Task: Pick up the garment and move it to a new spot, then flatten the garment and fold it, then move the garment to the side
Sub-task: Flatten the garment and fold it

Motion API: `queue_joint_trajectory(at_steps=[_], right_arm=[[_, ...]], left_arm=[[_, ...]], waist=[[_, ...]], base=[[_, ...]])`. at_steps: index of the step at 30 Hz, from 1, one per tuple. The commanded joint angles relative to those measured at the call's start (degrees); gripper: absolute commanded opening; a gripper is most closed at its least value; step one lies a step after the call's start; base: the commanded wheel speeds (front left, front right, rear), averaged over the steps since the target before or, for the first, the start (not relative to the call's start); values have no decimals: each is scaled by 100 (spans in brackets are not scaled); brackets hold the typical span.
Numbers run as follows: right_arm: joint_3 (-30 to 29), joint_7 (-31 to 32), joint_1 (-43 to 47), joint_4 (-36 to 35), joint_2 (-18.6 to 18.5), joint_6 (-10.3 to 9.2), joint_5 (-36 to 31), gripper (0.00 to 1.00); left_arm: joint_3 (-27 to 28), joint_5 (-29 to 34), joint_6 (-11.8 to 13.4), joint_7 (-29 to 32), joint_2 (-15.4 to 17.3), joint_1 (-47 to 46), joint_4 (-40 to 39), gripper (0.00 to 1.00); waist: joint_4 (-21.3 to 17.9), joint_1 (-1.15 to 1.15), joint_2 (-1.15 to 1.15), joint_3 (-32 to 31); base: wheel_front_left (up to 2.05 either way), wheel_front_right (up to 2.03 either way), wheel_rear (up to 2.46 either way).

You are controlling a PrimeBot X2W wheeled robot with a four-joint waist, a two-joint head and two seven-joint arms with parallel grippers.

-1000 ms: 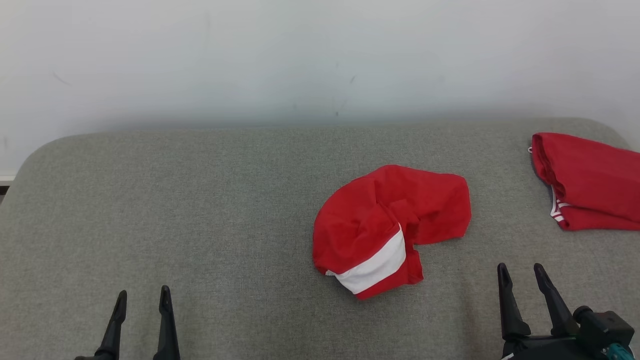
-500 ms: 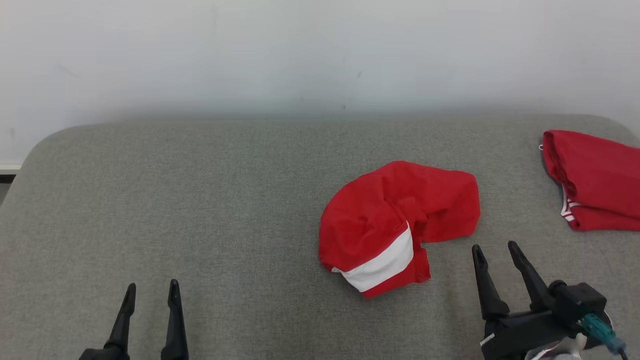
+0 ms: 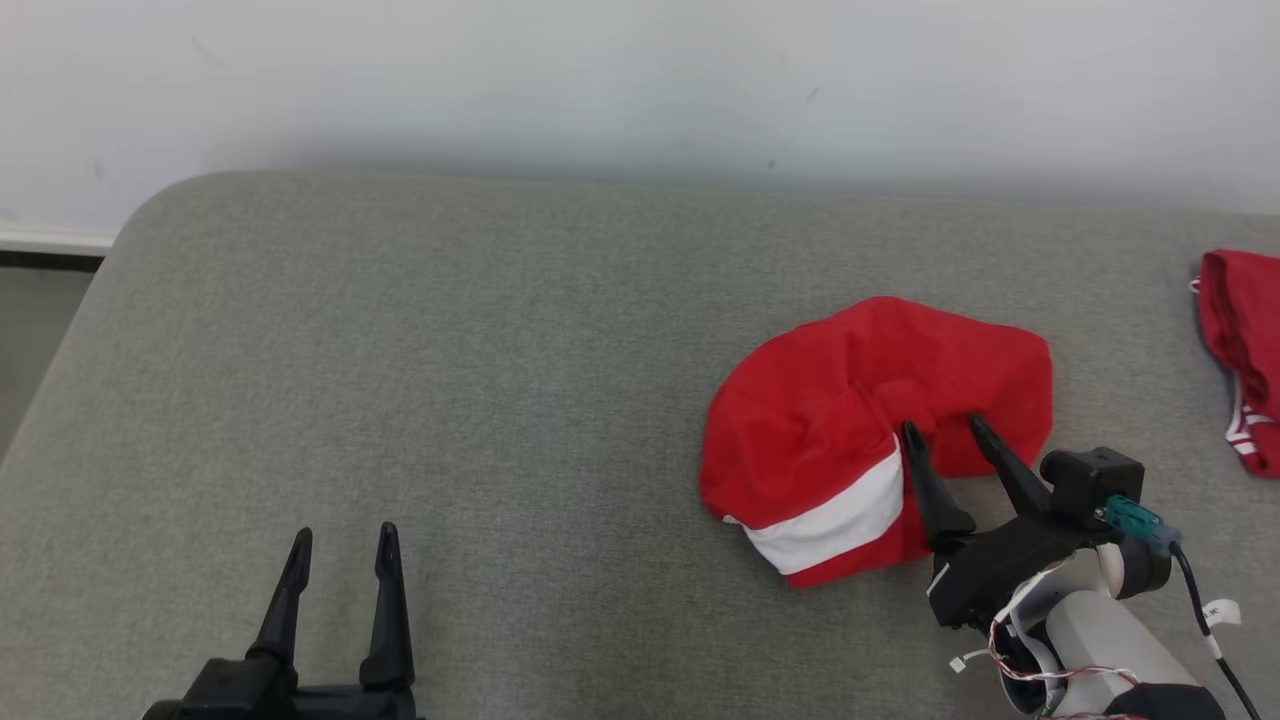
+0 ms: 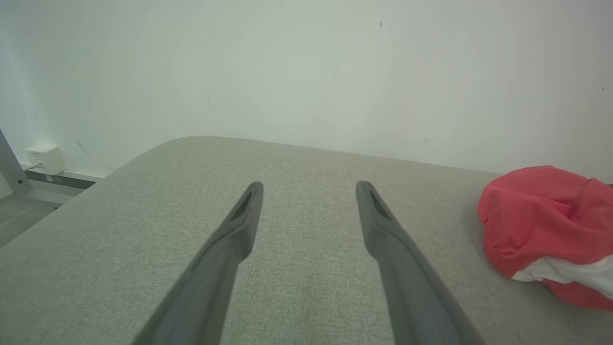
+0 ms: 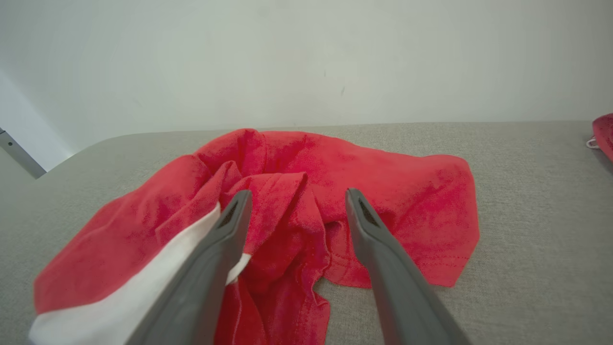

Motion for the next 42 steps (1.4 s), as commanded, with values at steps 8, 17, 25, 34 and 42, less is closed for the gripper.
queue_joint_trajectory(at_steps=[8,17,25,34,42], right_arm=[[486,95,-321,779,80,-15,915,49],[810,-118,-364,791,-191,-15,1475,0],[338,-158,-696,350,-863,-15,1263,0],[47,-160,-969,62,-1157,-15,978,0],[205,-162,-914,-206,-955,-15,822,0]], left_arm=[[-81,-85,21,-17,0,-222,87,100],[-35,-92,60,-17,0,-109,114,100],[-55,-77,13,-17,1,-167,218,100],[-14,-122,12,-17,1,5,271,100],[44,-137,29,-17,1,180,294,100]], waist=[[387,-1,-1,224],[256,-1,-1,144],[144,-1,-1,33],[195,-1,-1,-205],[266,-1,-1,-432]], base=[[0,0,0],[0,0,0],[0,0,0],[0,0,0],[0,0,0]])
